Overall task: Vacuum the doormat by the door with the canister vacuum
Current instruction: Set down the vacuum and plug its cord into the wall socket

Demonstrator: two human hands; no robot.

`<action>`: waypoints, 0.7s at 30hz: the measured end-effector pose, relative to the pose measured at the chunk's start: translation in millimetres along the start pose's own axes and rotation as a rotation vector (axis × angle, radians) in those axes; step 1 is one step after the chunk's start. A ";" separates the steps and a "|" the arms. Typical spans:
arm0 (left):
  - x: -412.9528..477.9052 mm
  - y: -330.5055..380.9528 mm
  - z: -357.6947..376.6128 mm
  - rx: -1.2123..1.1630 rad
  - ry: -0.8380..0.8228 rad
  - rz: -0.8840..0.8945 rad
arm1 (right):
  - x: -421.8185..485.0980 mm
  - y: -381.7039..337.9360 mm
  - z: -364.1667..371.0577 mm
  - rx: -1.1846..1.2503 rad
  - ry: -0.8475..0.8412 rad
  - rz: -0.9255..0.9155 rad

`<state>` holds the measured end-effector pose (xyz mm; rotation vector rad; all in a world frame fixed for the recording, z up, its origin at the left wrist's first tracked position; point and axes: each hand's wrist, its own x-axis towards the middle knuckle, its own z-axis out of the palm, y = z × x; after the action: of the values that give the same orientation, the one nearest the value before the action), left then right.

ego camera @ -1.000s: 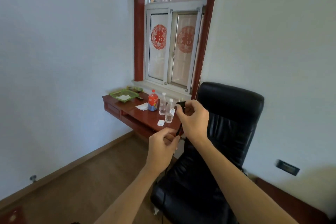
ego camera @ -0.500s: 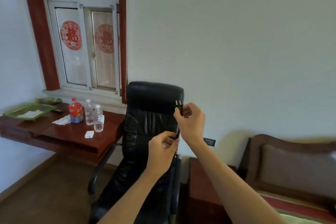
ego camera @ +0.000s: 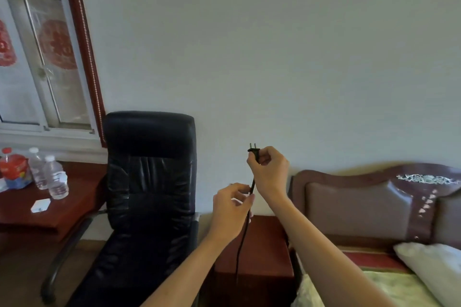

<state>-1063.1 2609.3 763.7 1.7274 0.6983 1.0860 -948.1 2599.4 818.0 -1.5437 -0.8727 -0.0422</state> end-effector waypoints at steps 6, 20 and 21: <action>16.9 -13.8 62.6 -0.004 -0.035 -0.076 | 29.4 48.5 -31.8 -0.039 0.008 0.018; 70.2 -85.7 130.6 -0.083 -0.136 -0.196 | 75.6 139.0 -29.2 -0.096 0.051 0.132; 76.2 -91.6 133.8 -0.082 -0.142 -0.196 | 80.6 146.5 -25.5 -0.106 0.058 0.141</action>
<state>-907.8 2652.3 685.3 1.6121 0.7069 0.8377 -800.5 2630.0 741.2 -1.6916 -0.7235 -0.0315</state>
